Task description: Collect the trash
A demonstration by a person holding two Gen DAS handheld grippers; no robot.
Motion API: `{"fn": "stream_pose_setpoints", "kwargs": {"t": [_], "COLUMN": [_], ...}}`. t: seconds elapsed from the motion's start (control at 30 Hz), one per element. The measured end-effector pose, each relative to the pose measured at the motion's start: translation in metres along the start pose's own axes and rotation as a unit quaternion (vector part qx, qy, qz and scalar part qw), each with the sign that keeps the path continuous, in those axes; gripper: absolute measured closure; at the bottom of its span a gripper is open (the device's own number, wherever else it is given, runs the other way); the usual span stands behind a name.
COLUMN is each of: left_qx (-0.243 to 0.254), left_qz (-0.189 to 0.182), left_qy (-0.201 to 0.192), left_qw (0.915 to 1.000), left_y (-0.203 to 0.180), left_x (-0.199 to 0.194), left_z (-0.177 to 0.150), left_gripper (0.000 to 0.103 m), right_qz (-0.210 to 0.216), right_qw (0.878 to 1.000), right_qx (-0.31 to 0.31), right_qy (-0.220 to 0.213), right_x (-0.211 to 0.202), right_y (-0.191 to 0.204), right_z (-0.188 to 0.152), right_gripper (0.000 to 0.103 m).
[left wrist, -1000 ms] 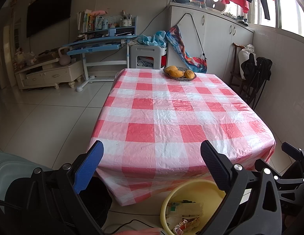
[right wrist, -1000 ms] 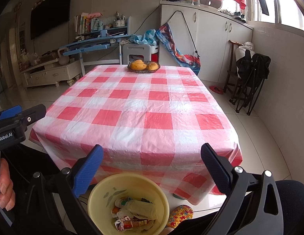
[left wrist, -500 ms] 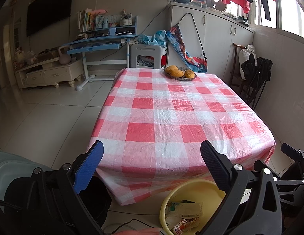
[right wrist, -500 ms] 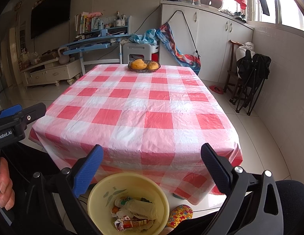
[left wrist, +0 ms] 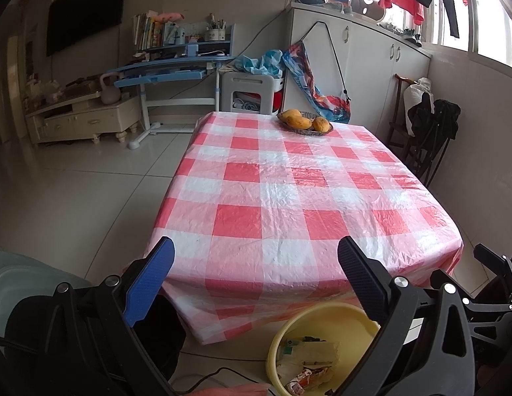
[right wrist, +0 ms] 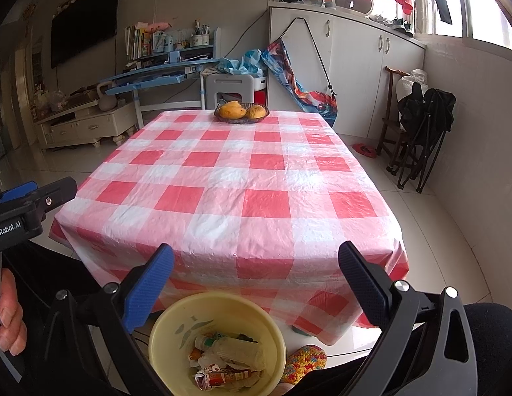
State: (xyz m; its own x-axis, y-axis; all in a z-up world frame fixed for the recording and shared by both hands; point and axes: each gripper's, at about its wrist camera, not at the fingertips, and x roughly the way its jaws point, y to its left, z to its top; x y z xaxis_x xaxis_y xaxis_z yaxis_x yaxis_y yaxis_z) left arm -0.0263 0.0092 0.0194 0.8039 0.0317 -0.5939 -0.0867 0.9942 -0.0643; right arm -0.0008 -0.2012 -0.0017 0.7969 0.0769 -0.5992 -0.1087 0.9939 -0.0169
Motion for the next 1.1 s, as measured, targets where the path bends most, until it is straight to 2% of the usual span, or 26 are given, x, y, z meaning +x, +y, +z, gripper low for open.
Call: {"fn": "stream_pose_setpoints", "kwargs": {"t": [0.5, 0.67, 0.77, 0.87, 1.0, 1.1], "left_qx": [-0.002, -0.017, 0.011, 0.031, 0.032, 0.055], "left_qz": [-0.005, -0.045, -0.048, -0.042, -0.026, -0.007], "left_qy": [0.007, 0.036, 0.028, 0.015, -0.003, 0.024], "left_qw": [1.0000, 0.9982, 0.9984, 0.9986, 0.9991, 0.9982], "left_y": [-0.001, -0.001, -0.012, -0.020, -0.021, -0.022], "left_x": [0.003, 0.010, 0.006, 0.003, 0.002, 0.010], "left_z": [-0.001, -0.007, -0.009, -0.010, -0.008, -0.005], "left_gripper": [0.007, 0.007, 0.007, 0.007, 0.007, 0.007], "right_qz": [0.001, 0.001, -0.001, -0.005, -0.006, -0.006], "right_qw": [1.000, 1.000, 1.000, 1.000, 1.000, 1.000], "right_qx": [-0.001, 0.002, -0.006, -0.017, -0.016, -0.013], "right_qy": [0.002, 0.003, 0.006, 0.006, 0.005, 0.005], "right_x": [-0.001, 0.000, 0.002, 0.001, 0.001, 0.000], "right_y": [0.000, -0.002, 0.001, 0.004, 0.003, 0.002], "right_z": [0.000, 0.000, -0.001, -0.001, -0.001, 0.000], "right_gripper": [0.008, 0.008, 0.008, 0.008, 0.008, 0.008]}}
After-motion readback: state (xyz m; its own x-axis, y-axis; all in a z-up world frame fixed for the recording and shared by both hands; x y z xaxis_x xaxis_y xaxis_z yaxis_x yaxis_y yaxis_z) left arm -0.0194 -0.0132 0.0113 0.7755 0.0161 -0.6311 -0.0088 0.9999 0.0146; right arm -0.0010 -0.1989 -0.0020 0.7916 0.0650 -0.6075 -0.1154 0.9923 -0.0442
